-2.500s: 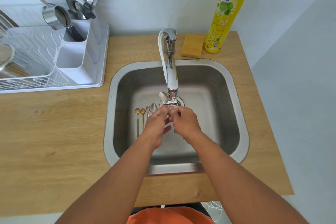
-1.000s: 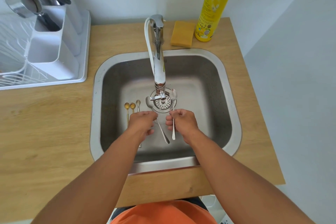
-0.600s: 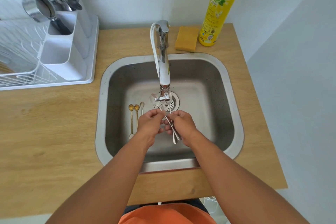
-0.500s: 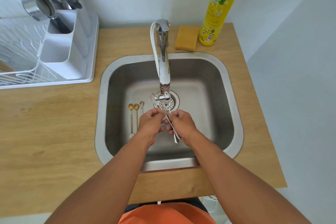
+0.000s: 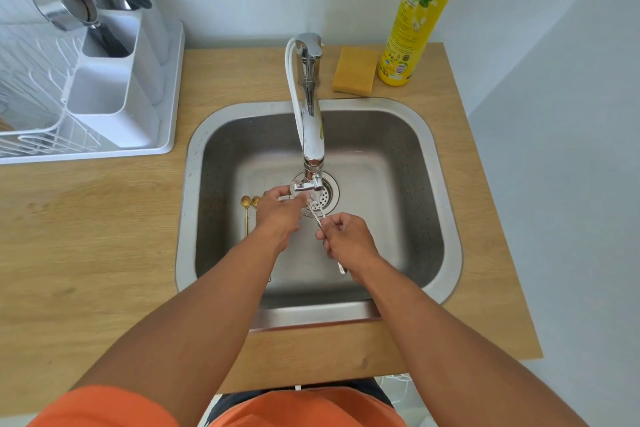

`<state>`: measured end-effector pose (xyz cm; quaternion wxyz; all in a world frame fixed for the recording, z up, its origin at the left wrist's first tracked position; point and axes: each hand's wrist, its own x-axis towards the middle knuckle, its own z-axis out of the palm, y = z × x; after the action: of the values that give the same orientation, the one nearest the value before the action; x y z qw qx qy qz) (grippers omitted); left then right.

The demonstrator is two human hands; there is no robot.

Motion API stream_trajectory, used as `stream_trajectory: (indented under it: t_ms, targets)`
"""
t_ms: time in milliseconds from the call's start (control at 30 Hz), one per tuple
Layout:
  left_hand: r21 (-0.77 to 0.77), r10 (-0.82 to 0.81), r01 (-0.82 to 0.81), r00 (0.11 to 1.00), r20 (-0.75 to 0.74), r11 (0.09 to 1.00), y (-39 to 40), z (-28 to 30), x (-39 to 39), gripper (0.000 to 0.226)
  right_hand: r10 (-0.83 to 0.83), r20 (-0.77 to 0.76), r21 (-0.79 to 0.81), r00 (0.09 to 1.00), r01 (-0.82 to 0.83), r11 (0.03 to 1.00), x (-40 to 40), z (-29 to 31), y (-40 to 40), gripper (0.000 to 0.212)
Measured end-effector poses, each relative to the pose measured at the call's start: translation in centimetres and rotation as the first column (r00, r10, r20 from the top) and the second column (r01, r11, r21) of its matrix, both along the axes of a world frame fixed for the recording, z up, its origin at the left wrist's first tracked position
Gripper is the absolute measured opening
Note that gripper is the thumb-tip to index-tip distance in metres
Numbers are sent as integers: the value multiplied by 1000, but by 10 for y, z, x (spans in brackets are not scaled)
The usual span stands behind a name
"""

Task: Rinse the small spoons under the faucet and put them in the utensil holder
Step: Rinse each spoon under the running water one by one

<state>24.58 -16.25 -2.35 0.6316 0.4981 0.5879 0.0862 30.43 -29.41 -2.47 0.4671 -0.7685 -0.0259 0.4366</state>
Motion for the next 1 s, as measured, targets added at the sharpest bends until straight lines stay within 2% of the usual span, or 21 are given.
stream_trajectory:
  t_ms: [167, 400, 533, 633, 800, 1000]
  targets:
    - [26, 32, -32, 999, -23, 999, 0, 6, 21, 7, -44, 44, 15, 998, 44, 999, 7, 4, -3, 16]
    - [28, 55, -55, 998, 30, 998, -13, 8, 26, 28, -23, 132, -20, 991, 26, 999, 15, 8, -14, 17]
    - [-32, -27, 30, 997, 73, 999, -23, 0, 13, 18, 24, 145, -70, 989, -14, 997, 19, 11, -22, 15]
    - [-118, -7, 19, 995, 104, 993, -31, -9, -1, 6, 82, 133, -98, 988, -69, 993, 24, 14, -27, 13]
    - [-187, 58, -43, 996, 73, 981, -39, -9, -8, 30, 225, 204, -181, 953, -189, 965, 21, 20, -32, 16]
    - [-203, 194, -184, 981, 29, 962, -39, -2, 2, 31, 234, 267, -197, 935, -185, 963, 14, 24, -34, 19]
